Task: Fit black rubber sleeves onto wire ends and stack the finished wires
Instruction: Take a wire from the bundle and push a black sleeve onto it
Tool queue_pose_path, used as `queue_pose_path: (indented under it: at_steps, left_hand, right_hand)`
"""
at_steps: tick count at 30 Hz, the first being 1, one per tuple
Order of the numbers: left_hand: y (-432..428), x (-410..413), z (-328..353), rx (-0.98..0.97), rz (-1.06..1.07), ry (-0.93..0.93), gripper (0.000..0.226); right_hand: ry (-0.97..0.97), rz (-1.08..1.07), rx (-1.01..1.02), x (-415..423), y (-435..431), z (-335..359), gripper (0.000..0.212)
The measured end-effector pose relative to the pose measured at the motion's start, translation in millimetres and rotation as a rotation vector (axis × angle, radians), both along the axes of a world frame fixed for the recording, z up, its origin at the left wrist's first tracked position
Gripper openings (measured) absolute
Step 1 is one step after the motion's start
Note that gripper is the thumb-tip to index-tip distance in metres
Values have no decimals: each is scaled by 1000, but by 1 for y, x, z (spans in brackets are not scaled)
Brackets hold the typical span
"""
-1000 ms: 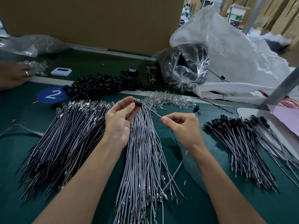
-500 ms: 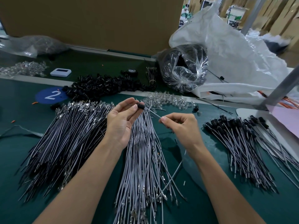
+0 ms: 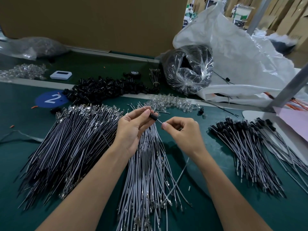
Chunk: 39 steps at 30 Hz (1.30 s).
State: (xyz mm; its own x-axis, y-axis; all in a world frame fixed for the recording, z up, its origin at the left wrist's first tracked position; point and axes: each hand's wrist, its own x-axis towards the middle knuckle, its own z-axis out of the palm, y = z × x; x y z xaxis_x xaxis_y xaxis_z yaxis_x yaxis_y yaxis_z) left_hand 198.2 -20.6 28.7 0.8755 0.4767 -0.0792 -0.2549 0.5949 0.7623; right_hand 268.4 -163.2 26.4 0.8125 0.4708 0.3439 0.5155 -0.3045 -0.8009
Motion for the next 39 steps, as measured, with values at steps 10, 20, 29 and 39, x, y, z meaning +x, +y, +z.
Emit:
queue_pose_path:
  at_steps: [10,20,29,39]
  left_hand:
    - [-12,1,2,359,88,37,8]
    - [23,-11,14,227,553,-5,6]
    - [25,-11,13,251,581,-26,6]
    - [33,-13,14,187,527,-41,9]
  right_hand:
    - [-240,-51,39,-7,3,6,14]
    - [-69,-69,171,8,-12,16,10]
    - [154,61,255,4,-13,17,7]
    - [208,98,287,1,-13,20,6]
